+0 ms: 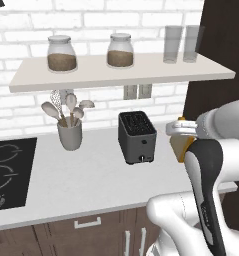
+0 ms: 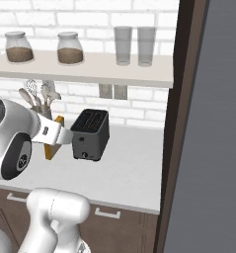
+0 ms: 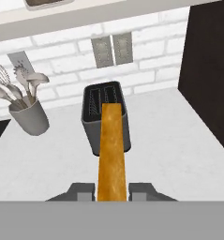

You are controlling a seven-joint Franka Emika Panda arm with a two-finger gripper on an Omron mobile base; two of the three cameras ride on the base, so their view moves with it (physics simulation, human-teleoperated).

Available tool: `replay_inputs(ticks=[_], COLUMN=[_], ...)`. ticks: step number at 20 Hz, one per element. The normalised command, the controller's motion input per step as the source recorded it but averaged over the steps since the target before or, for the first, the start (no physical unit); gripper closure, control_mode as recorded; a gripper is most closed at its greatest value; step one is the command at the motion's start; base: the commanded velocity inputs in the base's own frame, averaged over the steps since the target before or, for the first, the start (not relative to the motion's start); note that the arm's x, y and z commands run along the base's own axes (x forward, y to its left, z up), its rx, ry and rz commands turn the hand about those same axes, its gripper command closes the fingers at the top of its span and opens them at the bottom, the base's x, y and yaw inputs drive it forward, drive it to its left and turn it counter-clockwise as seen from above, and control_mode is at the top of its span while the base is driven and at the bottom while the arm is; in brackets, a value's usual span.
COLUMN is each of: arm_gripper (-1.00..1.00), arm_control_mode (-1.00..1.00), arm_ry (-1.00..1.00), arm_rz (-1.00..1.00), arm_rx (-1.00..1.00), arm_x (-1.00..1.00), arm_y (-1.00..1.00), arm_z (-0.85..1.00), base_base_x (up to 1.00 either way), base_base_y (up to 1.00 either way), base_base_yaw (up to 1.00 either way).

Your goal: Start the toaster. Once the lever pops up, take the bread to the plate on the dining counter.

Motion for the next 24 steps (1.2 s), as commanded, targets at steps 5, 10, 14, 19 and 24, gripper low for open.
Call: replay_inputs(ticks=[5, 10, 14, 19, 24], arm_gripper=[1.0, 1.0, 1.0, 1.0, 1.0], arm_control_mode=[-1.0, 1.0, 1.0, 1.0, 1.0], arm_ry=[0.0, -0.04, 0.0, 0.0, 0.0], arm_rz=[0.0, 0.0, 0.0, 0.0, 0.0], arm_rx=[0.0, 0.0, 0.0, 0.0, 0.0], arm_x=[0.0, -0.3, 0.0, 0.0, 0.0], arm_y=[0.0, 0.0, 0.0, 0.0, 0.0], arm_z=[0.0, 0.0, 0.0, 0.0, 0.0], base_base_x=[0.0, -0.2, -1.0, -0.65, -0.01], base_base_y=[0.0, 0.0, 0.02, 0.01, 0.32], base_base_yaw=[0.0, 0.0, 0.01, 0.1, 0.65])
